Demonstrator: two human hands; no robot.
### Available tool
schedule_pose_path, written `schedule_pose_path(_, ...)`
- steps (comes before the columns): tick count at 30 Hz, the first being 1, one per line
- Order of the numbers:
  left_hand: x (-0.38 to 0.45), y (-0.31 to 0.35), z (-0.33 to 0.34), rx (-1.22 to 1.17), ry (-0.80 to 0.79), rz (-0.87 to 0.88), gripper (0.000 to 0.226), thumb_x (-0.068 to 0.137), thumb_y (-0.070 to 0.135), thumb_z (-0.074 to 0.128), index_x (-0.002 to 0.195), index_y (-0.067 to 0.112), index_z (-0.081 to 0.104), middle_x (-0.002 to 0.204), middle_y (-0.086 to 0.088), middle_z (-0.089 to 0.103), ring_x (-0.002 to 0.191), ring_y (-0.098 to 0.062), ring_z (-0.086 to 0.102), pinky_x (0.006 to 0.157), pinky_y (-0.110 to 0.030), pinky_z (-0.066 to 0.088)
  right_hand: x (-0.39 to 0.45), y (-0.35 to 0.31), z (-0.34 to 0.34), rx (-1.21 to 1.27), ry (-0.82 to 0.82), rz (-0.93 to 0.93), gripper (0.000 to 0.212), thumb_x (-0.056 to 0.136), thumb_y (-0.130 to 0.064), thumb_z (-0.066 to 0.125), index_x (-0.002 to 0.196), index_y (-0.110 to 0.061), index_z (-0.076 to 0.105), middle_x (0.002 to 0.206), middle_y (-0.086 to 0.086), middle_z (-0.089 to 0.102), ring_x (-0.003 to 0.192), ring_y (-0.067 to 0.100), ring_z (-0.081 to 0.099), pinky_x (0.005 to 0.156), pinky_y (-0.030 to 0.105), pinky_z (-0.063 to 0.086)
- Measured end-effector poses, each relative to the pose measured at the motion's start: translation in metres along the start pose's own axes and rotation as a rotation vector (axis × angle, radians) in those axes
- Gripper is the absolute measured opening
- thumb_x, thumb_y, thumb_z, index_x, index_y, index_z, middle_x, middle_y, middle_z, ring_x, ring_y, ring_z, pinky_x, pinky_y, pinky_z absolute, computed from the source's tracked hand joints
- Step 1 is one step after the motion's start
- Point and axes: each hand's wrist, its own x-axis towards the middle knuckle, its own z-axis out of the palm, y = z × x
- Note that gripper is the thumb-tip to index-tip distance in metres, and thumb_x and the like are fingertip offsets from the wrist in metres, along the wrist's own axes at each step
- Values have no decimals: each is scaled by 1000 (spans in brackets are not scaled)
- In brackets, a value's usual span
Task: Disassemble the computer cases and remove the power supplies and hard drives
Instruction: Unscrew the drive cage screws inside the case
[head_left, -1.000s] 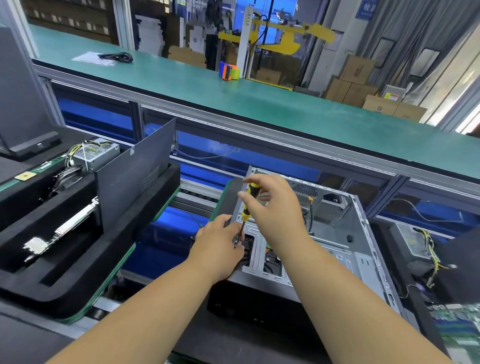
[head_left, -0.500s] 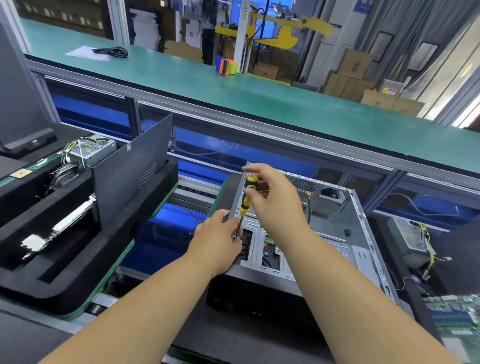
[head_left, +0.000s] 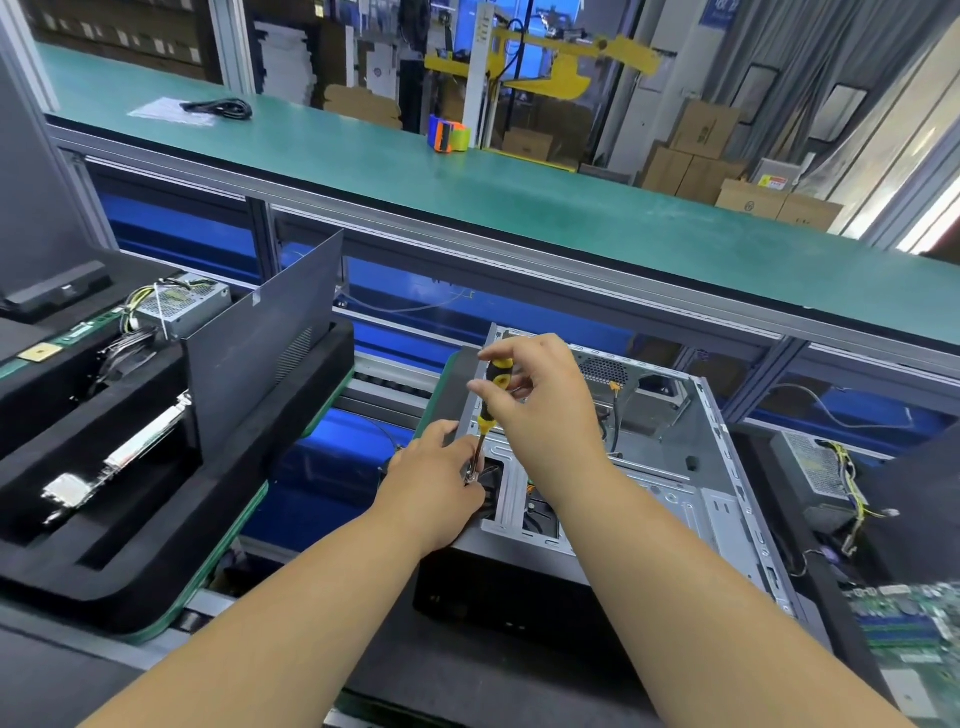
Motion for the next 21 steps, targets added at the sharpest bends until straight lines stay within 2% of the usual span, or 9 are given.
schedule_pose_path(6,-1,0,0,-15,16,14,26,90,34,58,115,39,53,153,11,23,130,-26,36,107,-48,39,2,-1,0,-65,-14,1,28,91,-7,64,106,-31,66,97,-19,52,82,1,55,73,12,43)
schedule_pose_path(10,0,-1,0,-32,21,18,21,89,33,59,108,40,53,152,11,25,129,-25,38,106,-46,40,1,-2,-2,-41,-76,29,36,93,-5,60,114,-34,59,108,-14,59,93,8,58,79,21,48)
schedule_pose_path(13,0,-1,1,-33,26,23,24,89,33,60,110,41,53,151,11,26,128,-25,38,107,-46,41,3,-1,-3,-29,-93,53,32,95,-5,59,109,-33,58,107,-12,61,94,6,60,78,18,48)
schedule_pose_path(16,1,-2,2,-36,31,28,26,89,33,60,113,40,54,151,12,26,129,-24,39,107,-46,41,2,1,-5,-5,-96,73,28,96,-7,57,109,-32,58,104,-14,61,87,-6,60,71,10,45)
schedule_pose_path(19,1,-2,2,-35,23,25,26,89,34,60,114,40,54,152,12,25,130,-24,38,107,-47,40,-2,2,-4,6,-69,34,21,93,-18,63,107,-33,59,98,-21,59,90,-6,56,77,17,47)
schedule_pose_path(21,0,-2,1,-30,16,26,27,90,34,59,115,39,53,153,11,24,132,-25,37,108,-47,39,-3,2,-3,-28,-22,-26,18,89,-26,71,104,-30,61,93,-23,55,91,-8,52,78,11,41)
